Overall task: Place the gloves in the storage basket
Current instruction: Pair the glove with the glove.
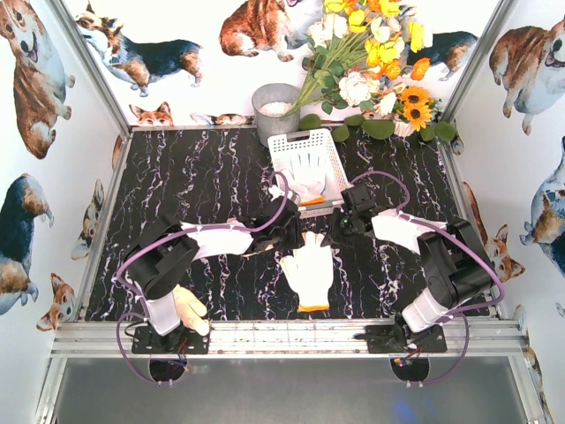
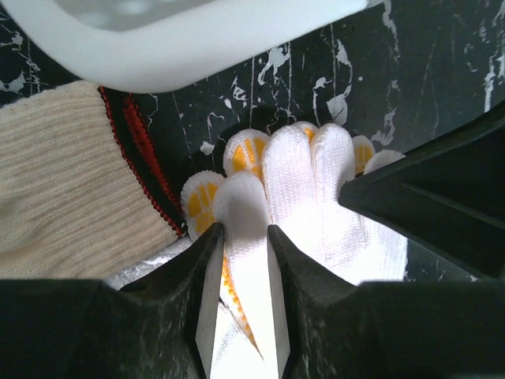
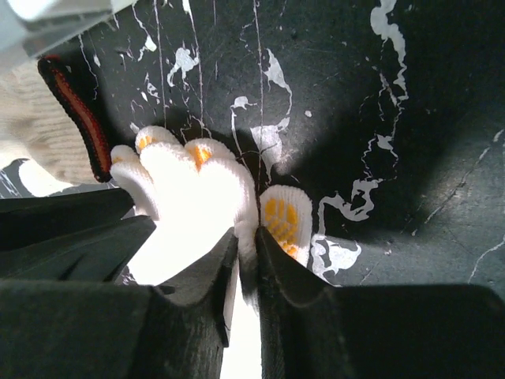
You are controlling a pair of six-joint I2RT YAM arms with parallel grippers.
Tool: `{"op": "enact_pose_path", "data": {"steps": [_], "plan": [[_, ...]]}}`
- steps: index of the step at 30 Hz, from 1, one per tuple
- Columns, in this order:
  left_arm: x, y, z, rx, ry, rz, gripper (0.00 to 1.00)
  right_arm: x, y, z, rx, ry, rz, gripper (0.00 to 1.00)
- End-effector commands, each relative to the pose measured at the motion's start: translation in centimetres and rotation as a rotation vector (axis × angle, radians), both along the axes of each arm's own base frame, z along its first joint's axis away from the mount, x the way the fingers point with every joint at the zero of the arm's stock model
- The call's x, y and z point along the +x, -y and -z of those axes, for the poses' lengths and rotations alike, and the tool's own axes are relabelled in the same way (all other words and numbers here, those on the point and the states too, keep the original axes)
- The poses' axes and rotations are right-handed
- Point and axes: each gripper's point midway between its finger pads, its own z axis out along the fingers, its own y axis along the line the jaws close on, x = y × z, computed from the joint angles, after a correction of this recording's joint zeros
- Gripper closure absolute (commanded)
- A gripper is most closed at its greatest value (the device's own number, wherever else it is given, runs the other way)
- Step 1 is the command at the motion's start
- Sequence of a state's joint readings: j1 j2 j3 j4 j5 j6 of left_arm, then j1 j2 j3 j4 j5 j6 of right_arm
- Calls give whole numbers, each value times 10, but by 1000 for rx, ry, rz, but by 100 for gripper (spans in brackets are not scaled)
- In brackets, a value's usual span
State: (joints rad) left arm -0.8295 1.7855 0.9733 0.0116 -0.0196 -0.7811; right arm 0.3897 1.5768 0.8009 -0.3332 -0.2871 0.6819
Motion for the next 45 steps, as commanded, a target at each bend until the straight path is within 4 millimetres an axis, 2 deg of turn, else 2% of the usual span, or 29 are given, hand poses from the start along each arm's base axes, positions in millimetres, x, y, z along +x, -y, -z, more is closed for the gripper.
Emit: {"op": "enact_pose_path", "data": {"steps": [1, 7, 12, 21, 31, 35, 39, 45], "plan": [[9, 8, -3, -29, 24, 14, 79, 21, -10, -14, 52, 75, -3, 86], [10, -1, 1, 5, 28, -9, 90, 22, -16, -19, 92, 91, -12, 100], [10, -8, -2, 17, 43, -26, 100, 22, -21, -23, 126, 112, -26, 100], [14, -23, -10, 58, 80, -66, 100, 23, -22, -20, 128, 115, -30, 100], [16, -35, 3, 125, 68, -104, 100, 25, -21, -8, 114, 109, -31, 99], [19, -34, 9, 152, 59, -109, 100, 26, -18, -15, 106, 140, -31, 89], [20, -32, 2, 138, 67, -103, 98, 26, -6, -32, 50, 201, -32, 74], [18, -36, -30, 122, 117, -94, 72, 19, 23, -65, -69, 304, -14, 56]]}}
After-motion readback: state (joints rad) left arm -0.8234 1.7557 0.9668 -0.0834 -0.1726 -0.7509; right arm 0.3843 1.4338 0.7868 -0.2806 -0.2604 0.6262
